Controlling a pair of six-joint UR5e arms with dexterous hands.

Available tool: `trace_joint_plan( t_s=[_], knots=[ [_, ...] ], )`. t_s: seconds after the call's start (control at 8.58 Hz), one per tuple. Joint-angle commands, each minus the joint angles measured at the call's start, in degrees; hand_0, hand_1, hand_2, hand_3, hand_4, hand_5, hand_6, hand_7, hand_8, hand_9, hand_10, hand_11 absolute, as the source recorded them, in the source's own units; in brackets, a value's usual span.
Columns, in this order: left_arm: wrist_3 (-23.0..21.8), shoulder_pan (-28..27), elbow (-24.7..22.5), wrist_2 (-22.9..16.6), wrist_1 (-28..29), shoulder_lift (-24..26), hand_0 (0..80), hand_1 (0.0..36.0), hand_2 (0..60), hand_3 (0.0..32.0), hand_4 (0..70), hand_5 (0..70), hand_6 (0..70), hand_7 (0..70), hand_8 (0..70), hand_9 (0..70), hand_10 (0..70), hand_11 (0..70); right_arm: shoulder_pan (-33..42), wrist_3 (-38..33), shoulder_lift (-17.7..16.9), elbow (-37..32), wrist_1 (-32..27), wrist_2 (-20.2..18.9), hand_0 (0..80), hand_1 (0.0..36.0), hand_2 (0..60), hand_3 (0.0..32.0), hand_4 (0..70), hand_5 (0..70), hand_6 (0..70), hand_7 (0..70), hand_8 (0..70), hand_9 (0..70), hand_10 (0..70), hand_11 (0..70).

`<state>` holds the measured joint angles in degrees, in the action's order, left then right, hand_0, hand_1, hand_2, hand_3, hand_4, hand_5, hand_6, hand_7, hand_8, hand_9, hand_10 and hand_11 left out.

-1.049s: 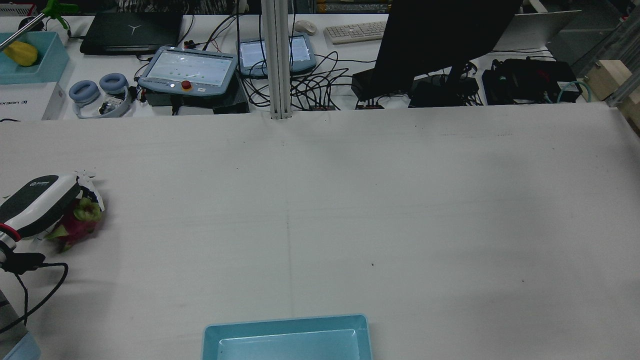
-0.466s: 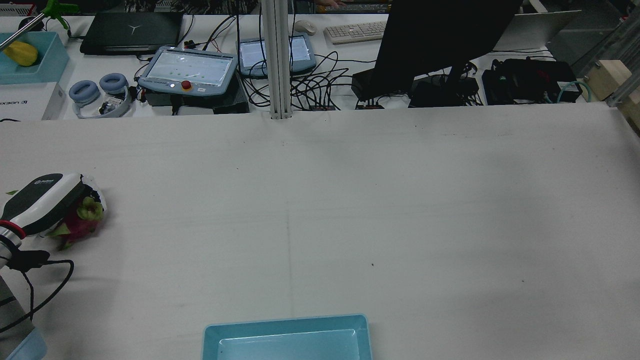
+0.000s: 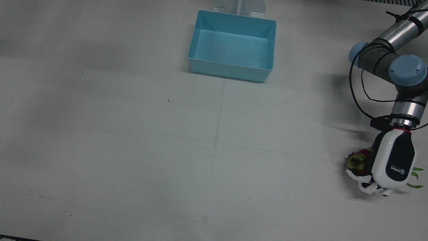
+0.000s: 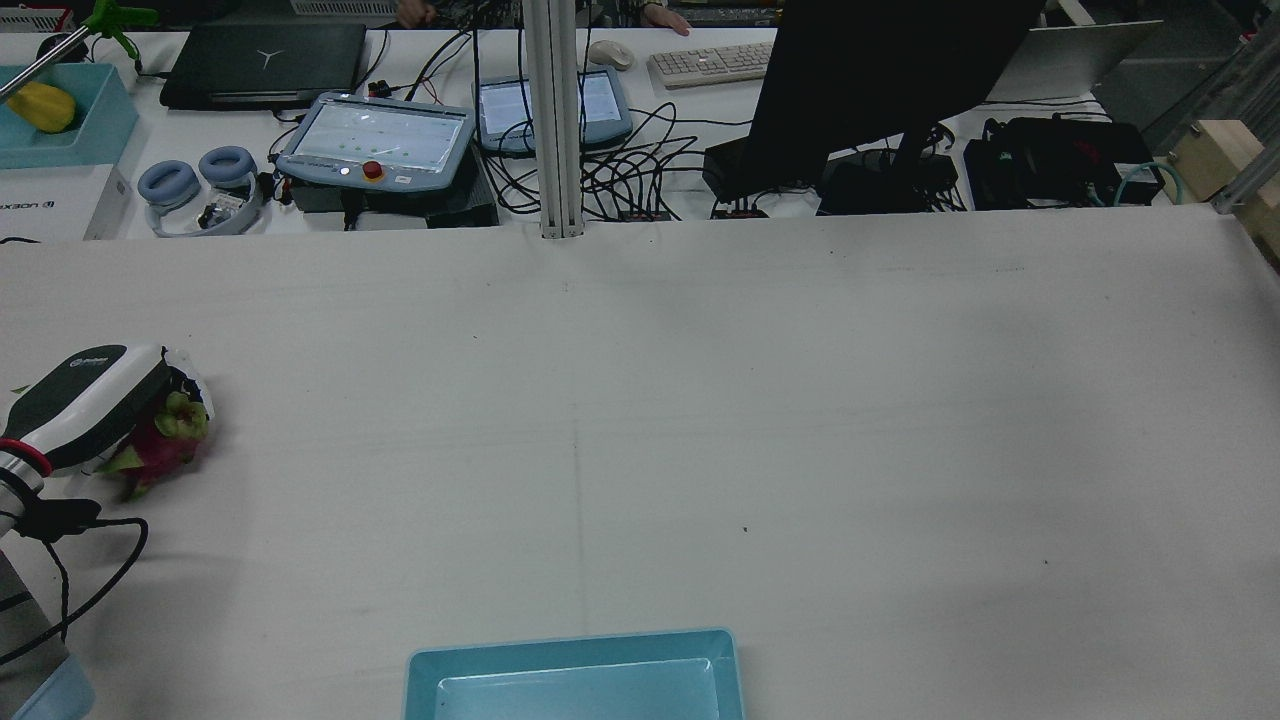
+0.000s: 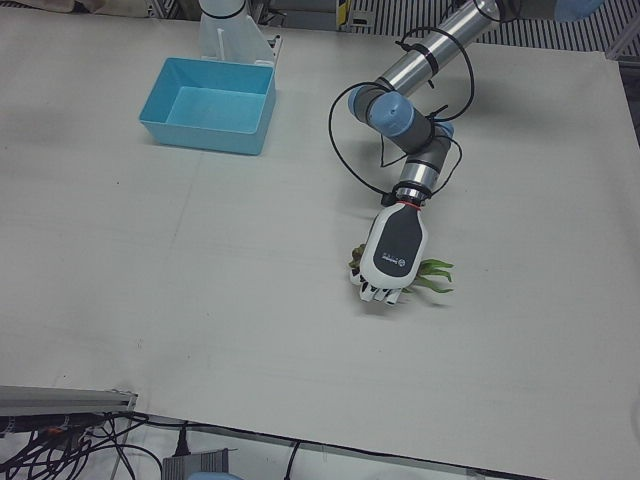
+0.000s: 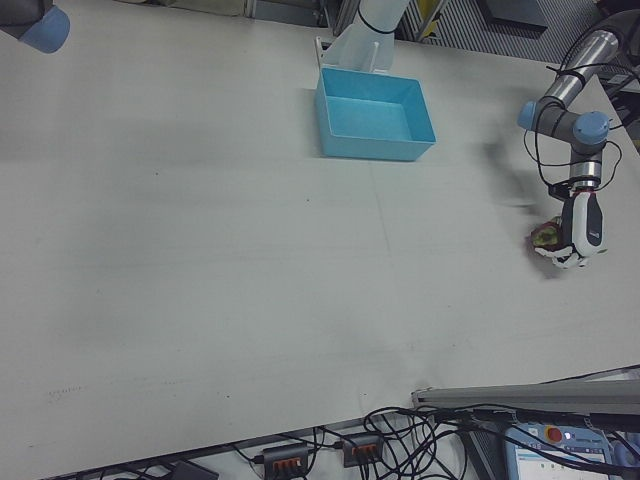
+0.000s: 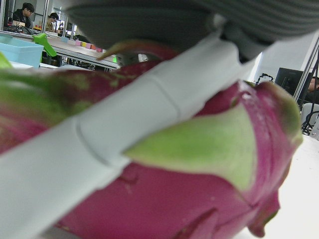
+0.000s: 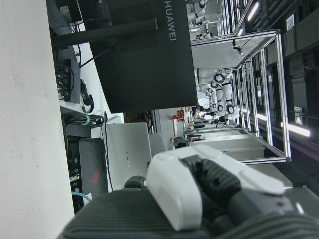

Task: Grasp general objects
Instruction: 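Close the left hand's fingers around the dragon fruit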

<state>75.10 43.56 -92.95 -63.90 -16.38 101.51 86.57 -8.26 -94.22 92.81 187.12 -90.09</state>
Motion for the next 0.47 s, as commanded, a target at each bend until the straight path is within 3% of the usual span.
trace_joint_plan(
  t_s=[0.0,0.35],
  knots=[
    [-0.74,0.21,-3.35,-0.61,-2.23,-0.26,80.0,36.0,60.0,0.0,70.0,70.0,70.0,70.0,70.0,70.0,70.0,70.0,0.00,0.00,0.00,0.00,0.00,0.00,0.0,0.0,0.0,0.0,0.0,0.0,0.0,0.0,0.0,0.0,0.0,0.0],
    [-2.05,1.00,-9.61,-1.05,-6.20,-0.70,80.0,36.0,60.0,0.0,70.0,70.0,70.0,70.0,70.0,70.0,70.0,70.0,0.00,0.00,0.00,0.00,0.00,0.00,0.0,0.0,0.0,0.0,0.0,0.0,0.0,0.0,0.0,0.0,0.0,0.0]
  ],
)
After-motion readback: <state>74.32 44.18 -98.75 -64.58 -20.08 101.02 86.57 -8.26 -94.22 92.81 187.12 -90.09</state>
